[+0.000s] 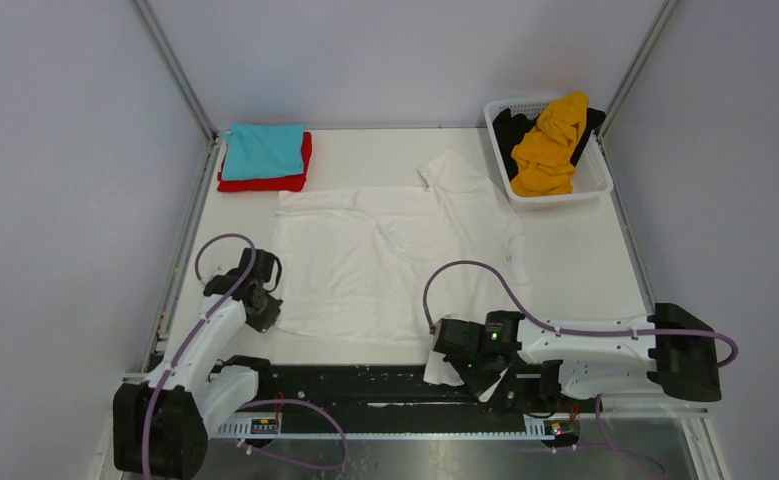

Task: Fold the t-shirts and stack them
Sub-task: Grab the side of the flattened tshirt closest away from the robot with both arms, then fold the flattened tshirt in 1/3 of the way

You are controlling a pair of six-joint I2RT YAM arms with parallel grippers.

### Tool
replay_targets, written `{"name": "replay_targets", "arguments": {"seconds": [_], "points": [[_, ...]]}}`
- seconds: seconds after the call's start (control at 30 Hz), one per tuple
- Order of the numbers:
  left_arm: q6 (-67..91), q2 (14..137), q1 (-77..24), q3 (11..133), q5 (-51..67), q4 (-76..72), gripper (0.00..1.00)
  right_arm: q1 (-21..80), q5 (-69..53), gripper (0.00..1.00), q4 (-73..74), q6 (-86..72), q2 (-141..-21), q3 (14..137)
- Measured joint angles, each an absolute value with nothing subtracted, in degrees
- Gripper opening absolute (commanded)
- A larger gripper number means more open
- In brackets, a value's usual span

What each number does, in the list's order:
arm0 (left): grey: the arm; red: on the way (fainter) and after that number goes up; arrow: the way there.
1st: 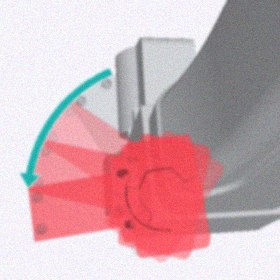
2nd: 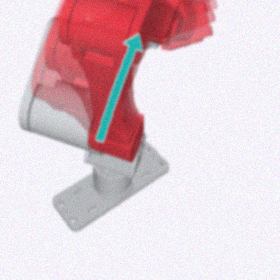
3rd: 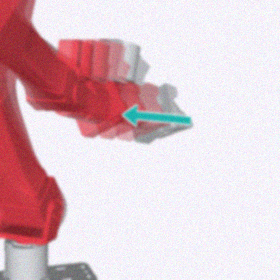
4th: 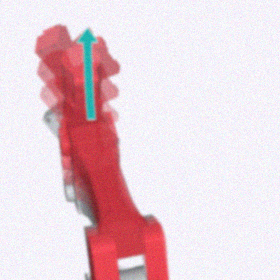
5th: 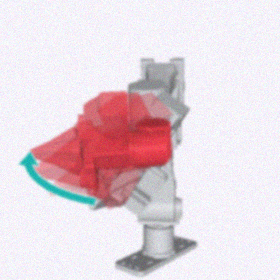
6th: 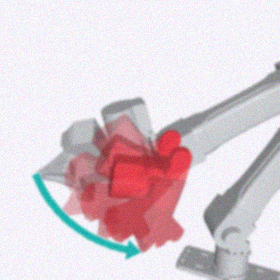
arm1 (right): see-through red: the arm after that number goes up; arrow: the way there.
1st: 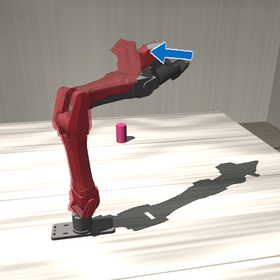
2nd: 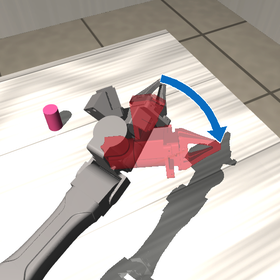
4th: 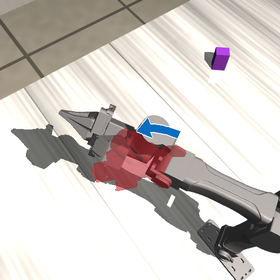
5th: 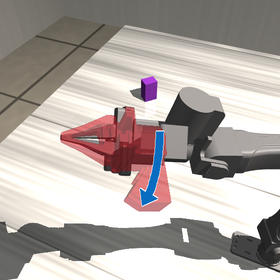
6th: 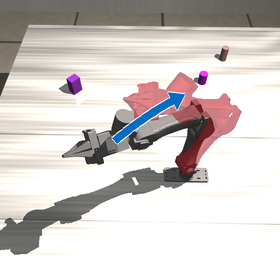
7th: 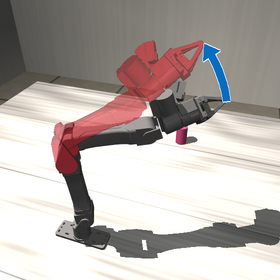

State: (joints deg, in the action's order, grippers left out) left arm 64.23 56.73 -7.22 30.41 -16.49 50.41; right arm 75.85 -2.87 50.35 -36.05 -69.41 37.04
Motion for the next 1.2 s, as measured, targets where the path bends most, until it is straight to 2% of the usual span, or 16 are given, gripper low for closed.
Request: {"name": "replay_targets", "arguments": {"seconds": [0.33, 0.53, 0.87, 1.2], "points": [[67.2, 42.0, -7.4, 29.3, -14.4, 58.8, 0.0, 76.8, -13.3, 0.0, 54.9, -34.1, -58.2, 37.3], [69.8, 35.2, -7.5, 29.1, -13.6, 61.8, 0.0, 76.9, -10.1, 0.0, 58.0, -33.8, -57.3, 37.8], [67.5, 51.3, -7.6, 36.4, -13.0, 54.7, 0.0, 62.6, 9.5, 0.0, 60.3, -29.8, -62.4, 51.1], [65.5, 59.5, -7.6, 43.5, -13.7, 50.0, 0.0, 51.7, 20.0, 0.0, 59.4, -24.6, -64.3, 57.5]]}}
